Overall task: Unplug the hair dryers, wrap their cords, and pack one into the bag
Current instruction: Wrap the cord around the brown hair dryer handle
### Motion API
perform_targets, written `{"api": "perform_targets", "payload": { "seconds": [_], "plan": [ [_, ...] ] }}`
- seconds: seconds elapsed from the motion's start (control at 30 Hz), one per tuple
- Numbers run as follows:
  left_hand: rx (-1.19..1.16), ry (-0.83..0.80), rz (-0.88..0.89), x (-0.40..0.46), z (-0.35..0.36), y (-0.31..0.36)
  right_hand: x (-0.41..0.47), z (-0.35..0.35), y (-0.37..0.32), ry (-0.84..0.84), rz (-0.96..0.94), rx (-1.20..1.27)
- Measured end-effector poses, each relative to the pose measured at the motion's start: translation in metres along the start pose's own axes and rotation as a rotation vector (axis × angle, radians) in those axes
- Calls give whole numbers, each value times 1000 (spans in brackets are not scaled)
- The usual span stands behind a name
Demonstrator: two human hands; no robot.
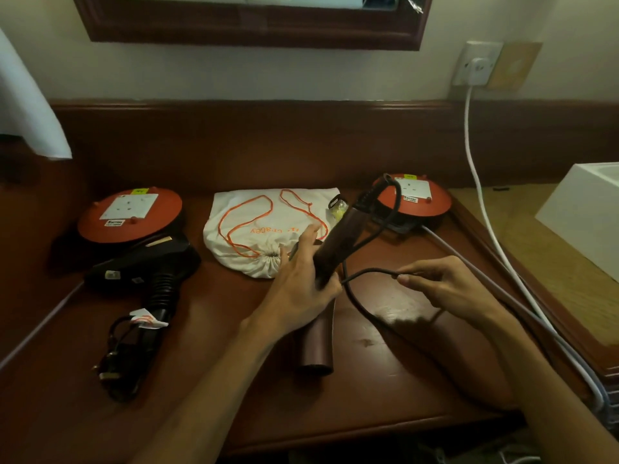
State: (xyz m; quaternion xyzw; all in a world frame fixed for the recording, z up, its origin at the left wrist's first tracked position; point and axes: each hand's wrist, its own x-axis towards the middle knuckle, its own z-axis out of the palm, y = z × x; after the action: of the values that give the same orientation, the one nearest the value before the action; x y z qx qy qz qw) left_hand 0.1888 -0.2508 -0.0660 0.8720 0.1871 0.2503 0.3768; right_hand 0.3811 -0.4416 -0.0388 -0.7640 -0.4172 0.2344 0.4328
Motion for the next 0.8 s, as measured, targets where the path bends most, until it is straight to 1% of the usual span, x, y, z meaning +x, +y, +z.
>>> {"api": "perform_targets", "payload": {
  "seconds": [0.17,0.23,0.37,0.4,0.53,0.57,0.63,0.73,0.8],
  "plan": [
    [21,-7,11,0,3,10,-1,-3,4,-60,36,4],
    [5,-38,6,1,1,9,-3,-6,7,-77,53,6],
    [18,-18,83,-1,5,-1,-7,-18,15,-139,63,24],
    [30,0,99,-1,6,-3,-6,-20,17,-131,58,2],
    [112,38,164,-4,7,-2,15,-23,27,17,30,-108],
    [112,19,171,-5,6,0,25,-24,30,45,30,-143],
    [128,-51,170,-8,6,5,46,-24,32,44,24,-276],
    [296,-167,197,-8,9,17,76,-22,19,-45,15,-438],
    [413,-240,229,-5,14,22,87,-21,-4,-111,-20,-521]
  ]
}}
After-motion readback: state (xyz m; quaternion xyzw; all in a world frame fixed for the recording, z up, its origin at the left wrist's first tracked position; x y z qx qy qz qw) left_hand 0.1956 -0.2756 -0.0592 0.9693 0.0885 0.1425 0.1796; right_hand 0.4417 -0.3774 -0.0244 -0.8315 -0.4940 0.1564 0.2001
